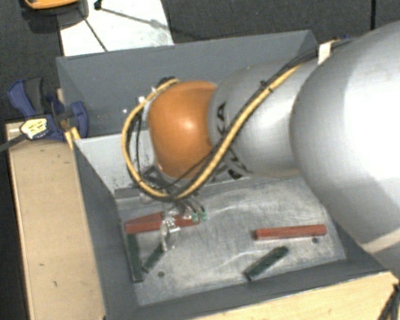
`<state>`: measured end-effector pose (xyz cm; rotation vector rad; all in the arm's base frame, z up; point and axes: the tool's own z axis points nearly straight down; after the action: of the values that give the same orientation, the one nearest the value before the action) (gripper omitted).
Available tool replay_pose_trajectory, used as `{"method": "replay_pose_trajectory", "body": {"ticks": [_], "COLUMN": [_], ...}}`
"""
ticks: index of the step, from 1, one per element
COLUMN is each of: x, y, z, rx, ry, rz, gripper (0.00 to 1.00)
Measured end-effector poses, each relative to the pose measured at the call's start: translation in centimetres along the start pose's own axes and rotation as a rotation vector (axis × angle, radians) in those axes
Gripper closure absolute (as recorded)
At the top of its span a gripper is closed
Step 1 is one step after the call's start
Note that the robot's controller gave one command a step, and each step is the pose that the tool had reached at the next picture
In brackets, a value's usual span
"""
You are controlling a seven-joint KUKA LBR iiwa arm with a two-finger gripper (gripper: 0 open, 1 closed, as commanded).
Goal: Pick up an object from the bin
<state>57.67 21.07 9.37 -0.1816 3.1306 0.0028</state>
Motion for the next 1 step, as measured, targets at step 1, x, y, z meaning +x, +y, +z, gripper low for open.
{"method": "replay_pose_trajectory", "body": {"ticks": [1], "x": [0.34], "y": [-0.44], "z": [0.90], "rx": [0.001], "ry": [0.002], "rz": [-0.031], "gripper": [0.00]}}
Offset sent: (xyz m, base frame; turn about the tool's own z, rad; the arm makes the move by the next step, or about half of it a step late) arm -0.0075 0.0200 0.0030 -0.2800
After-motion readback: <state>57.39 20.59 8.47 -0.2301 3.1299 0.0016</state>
